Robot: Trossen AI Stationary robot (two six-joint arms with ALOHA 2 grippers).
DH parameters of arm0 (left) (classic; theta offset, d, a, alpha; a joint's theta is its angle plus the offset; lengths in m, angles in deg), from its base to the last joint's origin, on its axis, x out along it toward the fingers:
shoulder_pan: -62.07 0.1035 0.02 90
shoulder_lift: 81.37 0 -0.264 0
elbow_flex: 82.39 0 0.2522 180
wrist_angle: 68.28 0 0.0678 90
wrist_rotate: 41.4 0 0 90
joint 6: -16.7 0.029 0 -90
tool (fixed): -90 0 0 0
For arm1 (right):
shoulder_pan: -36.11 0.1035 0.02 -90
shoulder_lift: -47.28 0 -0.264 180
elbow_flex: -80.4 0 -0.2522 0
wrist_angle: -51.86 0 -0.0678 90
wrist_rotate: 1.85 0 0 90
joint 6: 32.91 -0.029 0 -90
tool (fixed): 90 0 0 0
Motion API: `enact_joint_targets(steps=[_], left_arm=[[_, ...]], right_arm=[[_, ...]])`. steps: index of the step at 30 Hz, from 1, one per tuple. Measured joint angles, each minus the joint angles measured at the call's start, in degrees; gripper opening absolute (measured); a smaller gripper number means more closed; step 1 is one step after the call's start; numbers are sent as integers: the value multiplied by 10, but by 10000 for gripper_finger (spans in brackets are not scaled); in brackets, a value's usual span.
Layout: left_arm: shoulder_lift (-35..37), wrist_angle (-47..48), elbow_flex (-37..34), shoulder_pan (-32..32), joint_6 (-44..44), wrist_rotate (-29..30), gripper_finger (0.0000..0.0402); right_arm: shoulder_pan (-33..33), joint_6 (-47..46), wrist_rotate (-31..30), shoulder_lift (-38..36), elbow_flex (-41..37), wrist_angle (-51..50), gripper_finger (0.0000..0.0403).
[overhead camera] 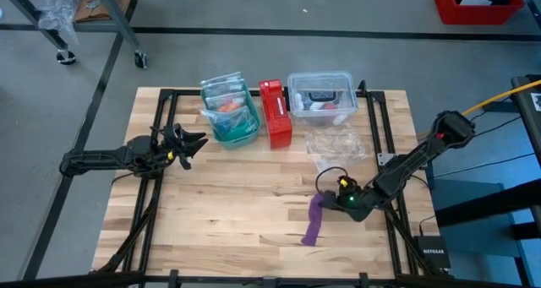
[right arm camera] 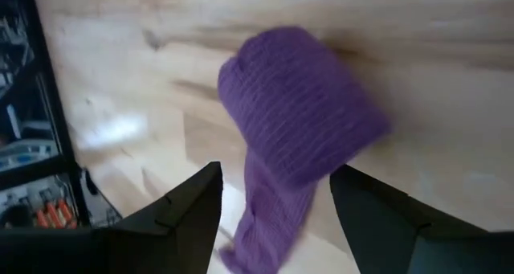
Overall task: Roll bandage
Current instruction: Roll the purple bandage
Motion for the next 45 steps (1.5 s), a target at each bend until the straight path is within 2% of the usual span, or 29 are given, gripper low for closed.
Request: enact_joint_targets(steps=[12,16,18,22,25,27,30,33,38,41,45], left_arm=[[0,0,0,0,0,0,128],[0,0,0,0,10,0,128],[0,0,0,0,17,0,128],[0,0,0,0,24,0,128],[0,0,0,0,24,0,128],[0,0,0,0,24,0,128],[0,0,0,0,9,0,128],[0,0,0,0,-21,0,128],[0,1,0,0,-104,-28,128],[-3,1,0,0,-146,-53,128],[-22,-6,0,-1,-178,-56,128]], right_arm=[[0,-25,-81,0,0,-26,234],[-5,-27,-84,0,0,-61,219],[-5,-23,-91,0,0,-70,194],[-5,10,-130,0,0,-70,116],[-5,42,-176,0,0,-55,49],[-5,69,-215,0,0,-43,19],[-5,105,-276,0,0,-13,26],[-5,130,-310,0,0,14,44],[-5,163,-372,0,0,51,21],[-5,199,-389,-9,0,70,16],[-6,265,-405,-32,0,99,21]])
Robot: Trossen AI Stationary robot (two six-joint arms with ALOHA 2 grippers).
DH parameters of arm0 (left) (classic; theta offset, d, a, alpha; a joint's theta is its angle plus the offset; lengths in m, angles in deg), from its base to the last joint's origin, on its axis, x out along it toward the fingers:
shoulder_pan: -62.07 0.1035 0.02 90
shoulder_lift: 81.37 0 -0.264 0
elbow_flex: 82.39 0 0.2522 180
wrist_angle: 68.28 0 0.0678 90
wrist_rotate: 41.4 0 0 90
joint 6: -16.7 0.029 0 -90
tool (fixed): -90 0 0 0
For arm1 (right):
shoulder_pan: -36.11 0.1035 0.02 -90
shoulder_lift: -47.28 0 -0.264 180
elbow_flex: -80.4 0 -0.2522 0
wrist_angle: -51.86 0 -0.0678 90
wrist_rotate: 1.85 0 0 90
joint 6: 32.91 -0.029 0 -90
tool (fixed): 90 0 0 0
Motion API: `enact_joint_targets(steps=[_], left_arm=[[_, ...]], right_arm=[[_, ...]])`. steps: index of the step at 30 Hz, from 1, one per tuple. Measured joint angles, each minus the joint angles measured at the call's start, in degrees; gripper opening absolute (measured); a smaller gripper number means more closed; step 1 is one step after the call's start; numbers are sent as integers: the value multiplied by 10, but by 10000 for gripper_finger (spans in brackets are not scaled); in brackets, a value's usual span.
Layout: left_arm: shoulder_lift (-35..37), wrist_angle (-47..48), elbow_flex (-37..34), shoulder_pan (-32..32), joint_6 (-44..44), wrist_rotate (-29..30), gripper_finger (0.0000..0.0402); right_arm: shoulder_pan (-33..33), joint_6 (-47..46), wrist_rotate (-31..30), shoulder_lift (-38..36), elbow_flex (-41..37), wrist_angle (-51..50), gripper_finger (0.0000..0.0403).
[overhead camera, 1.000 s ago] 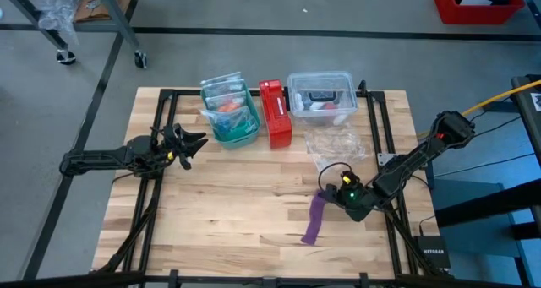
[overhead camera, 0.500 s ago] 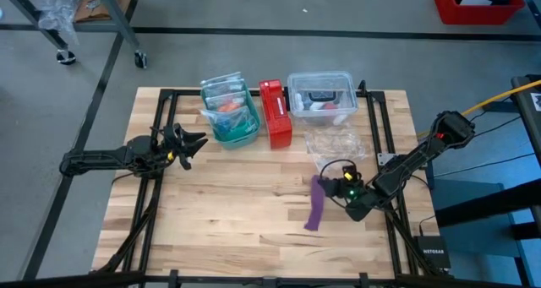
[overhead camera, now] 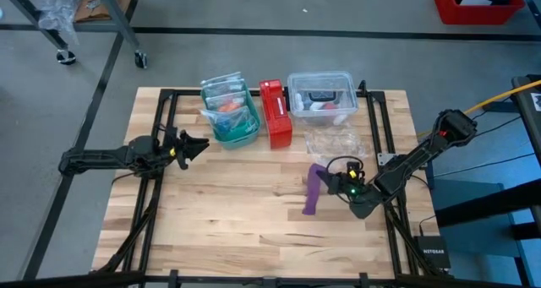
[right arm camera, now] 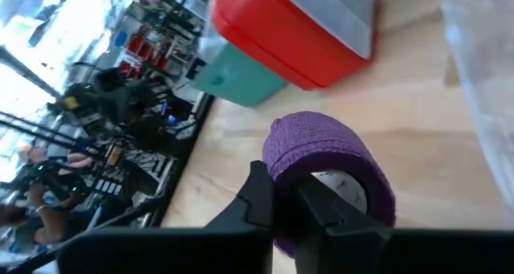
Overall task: Roll bandage
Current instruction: Roll the purple bandage
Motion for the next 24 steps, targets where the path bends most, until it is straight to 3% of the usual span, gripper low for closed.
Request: enact_joint_targets(steps=[3,8,12,15,20,24], left_arm=[[-31,-44,0,0,-7,0,128],[-123,-195,0,-17,37,-1,128],[-222,-315,1,-33,72,-1,128],[-304,-367,21,-39,85,-1,128],[-447,-393,102,-45,126,-1,128],[-557,-392,188,-45,207,-1,128]], right_arm=[[-13,84,-1,-27,0,31,29],[-58,320,31,-84,0,108,18],[-111,506,106,-132,0,179,19],[-157,610,199,-165,0,230,24],[-234,671,330,-196,0,293,20],[-283,673,429,-198,0,331,22]])
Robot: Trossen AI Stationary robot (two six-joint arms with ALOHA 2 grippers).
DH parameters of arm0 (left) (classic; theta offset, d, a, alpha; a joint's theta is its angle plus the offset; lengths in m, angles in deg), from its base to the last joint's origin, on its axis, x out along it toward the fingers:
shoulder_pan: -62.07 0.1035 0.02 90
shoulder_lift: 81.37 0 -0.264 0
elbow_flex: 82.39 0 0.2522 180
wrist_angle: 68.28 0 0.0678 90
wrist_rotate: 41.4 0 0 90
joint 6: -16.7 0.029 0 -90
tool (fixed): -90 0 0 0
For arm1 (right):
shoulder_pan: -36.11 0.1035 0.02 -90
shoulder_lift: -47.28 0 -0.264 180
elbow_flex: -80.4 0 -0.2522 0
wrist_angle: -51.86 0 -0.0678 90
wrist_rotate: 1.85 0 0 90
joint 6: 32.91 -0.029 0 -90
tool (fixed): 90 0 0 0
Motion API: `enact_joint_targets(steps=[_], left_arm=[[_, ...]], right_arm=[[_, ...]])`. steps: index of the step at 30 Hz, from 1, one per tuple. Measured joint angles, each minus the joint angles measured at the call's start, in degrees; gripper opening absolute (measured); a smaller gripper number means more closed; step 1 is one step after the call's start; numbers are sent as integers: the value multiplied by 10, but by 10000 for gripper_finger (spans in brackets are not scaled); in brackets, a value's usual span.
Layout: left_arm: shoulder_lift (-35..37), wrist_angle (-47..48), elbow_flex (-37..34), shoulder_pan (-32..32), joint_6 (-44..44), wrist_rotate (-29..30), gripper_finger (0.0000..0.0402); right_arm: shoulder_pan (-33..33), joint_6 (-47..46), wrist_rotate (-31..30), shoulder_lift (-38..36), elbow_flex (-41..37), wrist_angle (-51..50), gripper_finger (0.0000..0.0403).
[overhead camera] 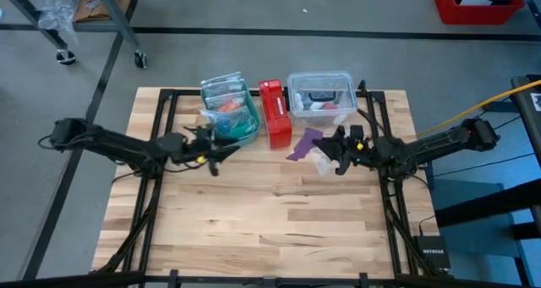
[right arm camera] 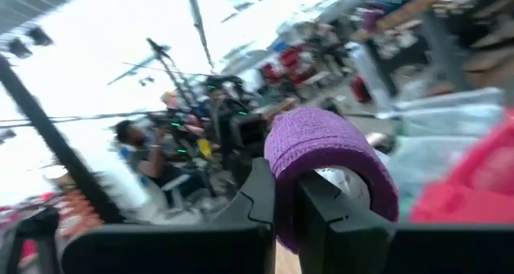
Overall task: Roll bandage
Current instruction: Roll the purple bandage
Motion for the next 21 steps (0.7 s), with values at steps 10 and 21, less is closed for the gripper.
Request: enact_joint_targets(steps=[10,21], left_arm=[[-204,6,159,0,133,0,128],[-302,5,220,0,100,-58,128]], right_arm=[[-30,-18,116,0,0,47,23],[-30,-19,125,0,0,50,23]])
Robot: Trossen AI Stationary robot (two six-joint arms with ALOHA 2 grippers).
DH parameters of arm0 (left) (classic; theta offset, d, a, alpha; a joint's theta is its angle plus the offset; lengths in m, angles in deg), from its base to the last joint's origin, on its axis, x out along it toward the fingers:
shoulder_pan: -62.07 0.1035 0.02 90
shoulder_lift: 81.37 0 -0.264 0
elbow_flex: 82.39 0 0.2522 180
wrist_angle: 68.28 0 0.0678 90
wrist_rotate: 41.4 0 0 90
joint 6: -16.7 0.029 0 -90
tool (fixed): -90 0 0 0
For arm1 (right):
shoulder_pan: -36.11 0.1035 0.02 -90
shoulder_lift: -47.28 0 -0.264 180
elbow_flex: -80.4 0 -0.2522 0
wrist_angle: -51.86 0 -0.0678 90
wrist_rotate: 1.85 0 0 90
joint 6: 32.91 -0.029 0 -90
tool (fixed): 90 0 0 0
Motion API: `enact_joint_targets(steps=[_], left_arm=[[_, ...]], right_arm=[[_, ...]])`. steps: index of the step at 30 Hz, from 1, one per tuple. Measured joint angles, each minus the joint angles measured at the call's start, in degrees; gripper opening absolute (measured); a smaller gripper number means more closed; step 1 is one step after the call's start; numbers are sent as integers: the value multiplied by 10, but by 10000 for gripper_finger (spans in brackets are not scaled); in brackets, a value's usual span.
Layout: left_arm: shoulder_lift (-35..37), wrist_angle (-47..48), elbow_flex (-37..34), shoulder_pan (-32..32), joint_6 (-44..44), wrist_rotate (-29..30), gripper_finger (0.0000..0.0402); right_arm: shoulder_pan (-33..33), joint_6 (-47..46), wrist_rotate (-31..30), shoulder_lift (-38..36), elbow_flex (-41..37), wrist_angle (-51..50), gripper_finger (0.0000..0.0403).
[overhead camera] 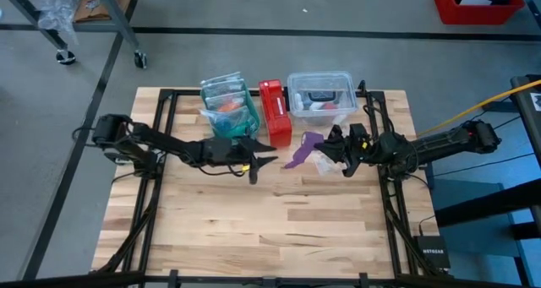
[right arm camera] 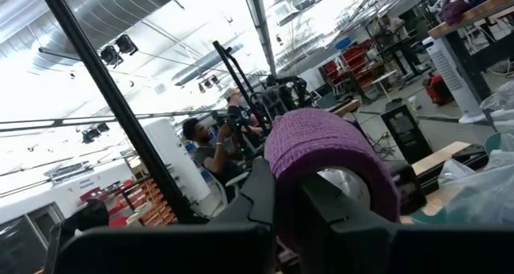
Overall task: Roll bandage
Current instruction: Roll the purple bandage
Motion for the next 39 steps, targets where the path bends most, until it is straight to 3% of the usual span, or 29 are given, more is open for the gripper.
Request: enact_joint_targets(steps=[4,17,21,27,39], left_arm=[[-32,0,26,-6,2,-30,128],[-100,3,73,11,2,-31,126],[-100,5,73,15,3,-30,97],[-100,-1,73,14,20,-30,9],[-100,-64,77,66,30,-14,1]], right_arm=[[0,0,0,0,0,0,23],[0,-1,22,0,0,1,23],[0,-28,31,0,0,1,23],[0,-85,81,1,0,-2,23],[1,-218,137,54,0,-70,23]])
